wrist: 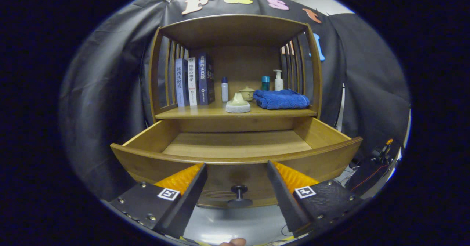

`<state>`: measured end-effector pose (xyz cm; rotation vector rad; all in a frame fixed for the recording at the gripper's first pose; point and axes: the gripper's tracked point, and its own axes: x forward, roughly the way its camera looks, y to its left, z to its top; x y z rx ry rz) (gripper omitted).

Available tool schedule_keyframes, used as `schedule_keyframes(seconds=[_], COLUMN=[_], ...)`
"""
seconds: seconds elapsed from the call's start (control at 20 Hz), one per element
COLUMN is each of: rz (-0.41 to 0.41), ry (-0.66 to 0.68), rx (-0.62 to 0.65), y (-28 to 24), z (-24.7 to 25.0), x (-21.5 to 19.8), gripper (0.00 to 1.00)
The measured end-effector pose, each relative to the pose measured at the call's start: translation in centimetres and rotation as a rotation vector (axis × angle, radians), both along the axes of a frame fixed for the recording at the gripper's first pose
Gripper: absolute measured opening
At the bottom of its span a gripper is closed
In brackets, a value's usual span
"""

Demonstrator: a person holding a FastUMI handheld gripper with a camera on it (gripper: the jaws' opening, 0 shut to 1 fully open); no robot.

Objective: Pull open the drawer, take out the items inside it, and place them on the countertop above the cabinet.

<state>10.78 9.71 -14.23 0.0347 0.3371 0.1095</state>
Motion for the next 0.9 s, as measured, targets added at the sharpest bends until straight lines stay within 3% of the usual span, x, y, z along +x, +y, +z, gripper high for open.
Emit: schedule_keyframes(seconds=[0.9], rz=[-0.001], ry=[-0.006], rx=[-0.006], y=[1.5], z=[0.3], x=[5.8], gripper=[1.0])
